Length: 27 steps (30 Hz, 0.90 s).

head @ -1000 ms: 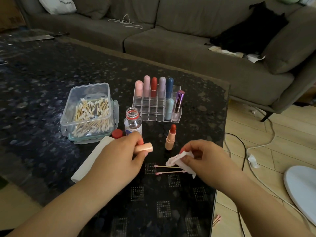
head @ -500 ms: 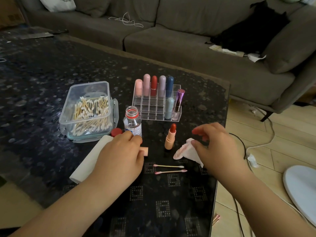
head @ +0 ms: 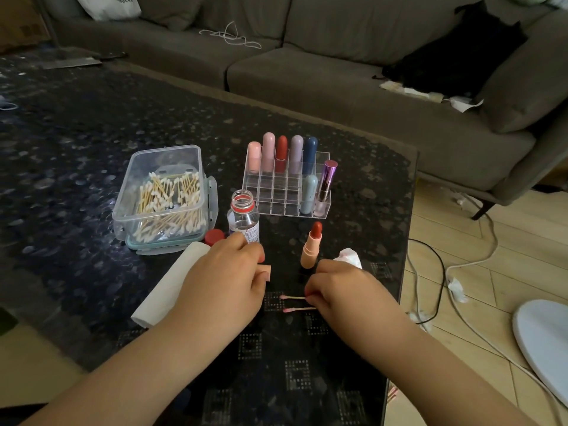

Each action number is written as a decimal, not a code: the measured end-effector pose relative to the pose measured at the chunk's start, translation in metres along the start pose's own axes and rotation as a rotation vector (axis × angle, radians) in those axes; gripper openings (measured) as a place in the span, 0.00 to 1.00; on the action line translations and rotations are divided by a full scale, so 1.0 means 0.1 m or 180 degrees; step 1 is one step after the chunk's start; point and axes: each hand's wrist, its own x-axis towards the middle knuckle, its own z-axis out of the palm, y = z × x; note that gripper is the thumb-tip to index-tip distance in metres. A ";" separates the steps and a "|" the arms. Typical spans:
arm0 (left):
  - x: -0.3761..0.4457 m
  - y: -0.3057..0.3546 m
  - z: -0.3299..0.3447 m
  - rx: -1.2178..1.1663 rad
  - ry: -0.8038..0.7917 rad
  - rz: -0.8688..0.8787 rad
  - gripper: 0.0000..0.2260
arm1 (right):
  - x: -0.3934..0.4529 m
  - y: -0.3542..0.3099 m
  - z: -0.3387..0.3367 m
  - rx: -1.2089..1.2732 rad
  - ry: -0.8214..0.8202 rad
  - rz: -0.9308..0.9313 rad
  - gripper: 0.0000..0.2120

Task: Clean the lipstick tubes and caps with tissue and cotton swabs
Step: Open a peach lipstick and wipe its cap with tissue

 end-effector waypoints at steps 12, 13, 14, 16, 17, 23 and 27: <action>0.14 0.15 0.01 -0.0977 -0.0007 -0.0147 0.18 | -0.20 0.13 -0.43 0.0971 0.0057 0.0411 0.03; 0.16 0.18 0.03 -0.0983 -0.0047 -0.0135 0.20 | -0.23 0.15 -0.46 0.1138 0.0098 0.0480 0.03; 0.18 0.22 0.05 -0.0967 -0.0108 -0.0133 0.21 | -0.25 0.18 -0.48 0.1285 0.0174 0.0517 0.04; 0.21 0.28 0.10 -0.0938 -0.0214 -0.0152 0.21 | -0.28 0.21 -0.54 0.1734 0.0328 0.0567 0.06; 0.22 0.31 0.13 -0.0942 -0.0229 -0.0156 0.20 | -0.29 0.23 -0.55 0.2009 0.0375 0.0587 0.06; 0.31 0.40 0.26 -0.1014 -0.0137 -0.0310 0.10 | -0.36 0.27 -0.62 0.3126 0.0633 0.0443 0.10; 0.36 0.43 0.28 -0.1069 -0.0103 -0.0455 0.07 | -0.38 0.28 -0.63 0.3107 0.0760 0.0436 0.07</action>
